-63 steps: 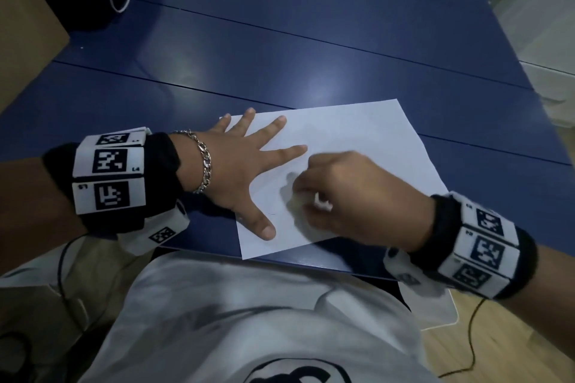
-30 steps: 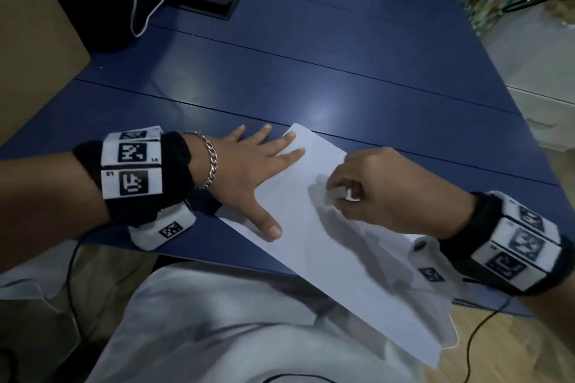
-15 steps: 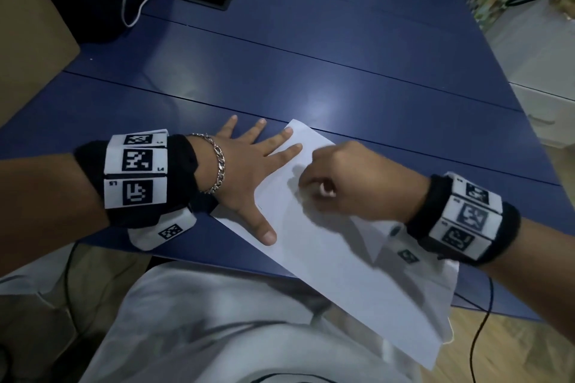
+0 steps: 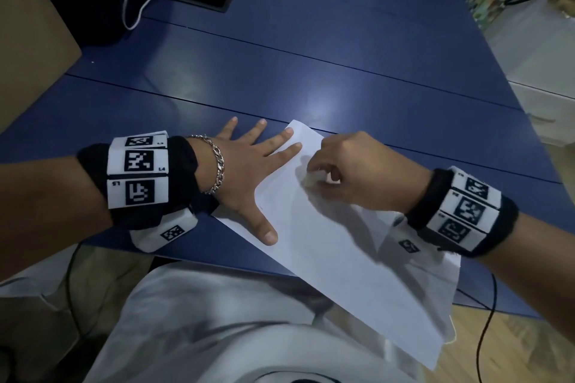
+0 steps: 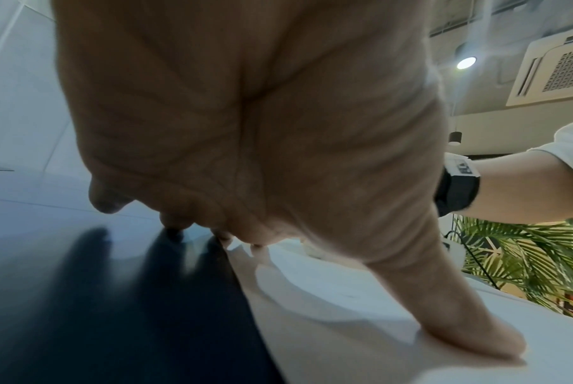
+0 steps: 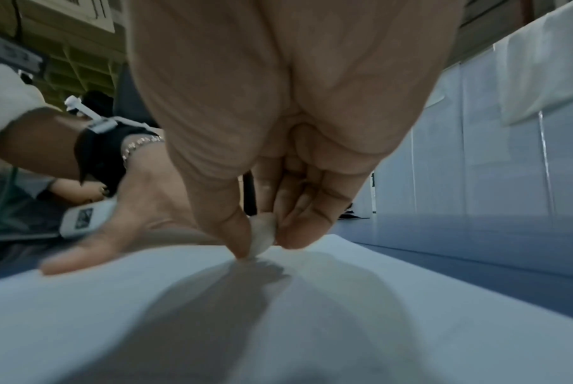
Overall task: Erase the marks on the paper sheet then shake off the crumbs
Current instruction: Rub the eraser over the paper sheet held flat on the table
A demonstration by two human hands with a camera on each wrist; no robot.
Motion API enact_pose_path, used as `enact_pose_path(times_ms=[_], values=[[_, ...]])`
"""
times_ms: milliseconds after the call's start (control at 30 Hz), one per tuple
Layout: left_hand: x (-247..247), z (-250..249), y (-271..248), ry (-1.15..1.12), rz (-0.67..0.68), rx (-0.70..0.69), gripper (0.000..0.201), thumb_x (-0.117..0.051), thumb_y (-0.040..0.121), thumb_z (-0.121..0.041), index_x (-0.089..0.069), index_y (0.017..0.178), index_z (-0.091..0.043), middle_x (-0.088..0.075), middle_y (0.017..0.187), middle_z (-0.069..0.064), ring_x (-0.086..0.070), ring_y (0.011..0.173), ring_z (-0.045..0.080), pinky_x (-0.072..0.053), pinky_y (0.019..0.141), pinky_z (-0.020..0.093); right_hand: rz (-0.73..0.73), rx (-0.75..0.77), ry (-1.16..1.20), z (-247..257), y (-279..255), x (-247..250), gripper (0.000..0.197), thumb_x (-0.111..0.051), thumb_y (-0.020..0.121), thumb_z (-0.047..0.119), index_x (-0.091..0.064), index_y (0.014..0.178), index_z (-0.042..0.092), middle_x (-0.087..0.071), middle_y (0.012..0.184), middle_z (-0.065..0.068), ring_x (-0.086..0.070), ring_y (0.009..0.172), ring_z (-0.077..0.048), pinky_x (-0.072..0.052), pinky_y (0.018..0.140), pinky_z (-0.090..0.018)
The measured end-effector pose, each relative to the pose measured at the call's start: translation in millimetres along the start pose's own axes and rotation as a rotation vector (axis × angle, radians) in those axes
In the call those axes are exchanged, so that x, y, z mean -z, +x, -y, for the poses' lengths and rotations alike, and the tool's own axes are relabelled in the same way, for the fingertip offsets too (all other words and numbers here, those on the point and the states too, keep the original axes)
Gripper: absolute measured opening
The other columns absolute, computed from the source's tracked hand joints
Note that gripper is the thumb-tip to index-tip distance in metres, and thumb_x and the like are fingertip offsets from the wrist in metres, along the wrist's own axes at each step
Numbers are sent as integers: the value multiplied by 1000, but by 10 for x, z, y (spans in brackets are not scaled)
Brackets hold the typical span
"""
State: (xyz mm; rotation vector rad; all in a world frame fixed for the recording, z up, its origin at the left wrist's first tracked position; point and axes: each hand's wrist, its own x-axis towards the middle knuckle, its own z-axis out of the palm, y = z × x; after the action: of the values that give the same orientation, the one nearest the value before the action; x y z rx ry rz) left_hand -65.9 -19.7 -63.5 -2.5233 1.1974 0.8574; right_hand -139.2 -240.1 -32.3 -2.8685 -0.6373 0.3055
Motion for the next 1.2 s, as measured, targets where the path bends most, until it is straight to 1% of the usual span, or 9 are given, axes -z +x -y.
enact_pose_path(times_ms=[67,200,333,567,667,767,833,1000,1200], values=[[-11,11,-6,-8,-5,-12,161,-60,45,-106,39,154,-37,45,161,-16,36,153,30,16,121,68,34,5,24,5,-70,28,9,-71,84,26,-76,92,28,-58,78,13,-58,70,-7,-49,68,-25],[-5,64,-6,-75,-14,-62,155,-60,54,-103,38,154,-37,42,162,-20,36,152,28,18,121,65,-54,-99,22,-197,-200,86,9,-73,85,24,-77,93,23,-62,80,10,-59,69,-8,-49,68,-26],[105,152,44,-130,-56,-75,144,-62,62,-97,29,158,-40,33,168,-17,29,157,27,8,124,67,-9,-113,78,-239,-266,22,10,-77,85,31,-77,94,29,-64,83,12,-60,77,-2,-41,66,-11],[240,151,170,-43,-7,29,156,-68,42,-102,32,152,-55,47,161,-9,30,154,40,5,119,77,74,-92,45,-219,89,237,22,-76,84,29,-79,106,28,-67,87,13,-61,74,-4,-39,66,-7],[240,150,191,-59,17,91,161,-67,32,-104,39,145,-59,51,159,-5,33,152,44,4,117,79,-12,-65,33,-194,314,233,25,-76,85,27,-79,109,24,-62,84,15,-60,76,-8,-44,69,-13],[252,138,197,-72,35,131,165,-68,28,-104,43,141,-59,51,158,-5,35,151,45,3,116,81,-64,-77,-16,-149,450,194,21,-70,86,21,-79,105,17,-69,88,4,-64,81,-17,-47,73,-28],[264,138,199,-76,39,135,165,-68,26,-104,42,141,-60,52,158,-6,35,150,45,2,115,82,-69,-60,-8,-103,445,142,20,-71,84,20,-79,102,17,-68,86,5,-64,78,-15,-47,71,-28],[271,124,198,-68,64,150,166,-70,29,-103,42,143,-58,57,153,-8,37,149,47,3,114,83,194,89,105,19,290,117,19,-77,79,34,-81,98,32,-63,81,14,-61,69,1,-46,65,-15],[293,113,180,-71,80,148,165,-69,28,-103,46,138,-60,59,151,-8,39,147,46,3,114,83,-79,-34,-24,-176,459,151,18,-71,83,20,-80,98,20,-61,81,8,-57,70,-11,-52,71,-33]])
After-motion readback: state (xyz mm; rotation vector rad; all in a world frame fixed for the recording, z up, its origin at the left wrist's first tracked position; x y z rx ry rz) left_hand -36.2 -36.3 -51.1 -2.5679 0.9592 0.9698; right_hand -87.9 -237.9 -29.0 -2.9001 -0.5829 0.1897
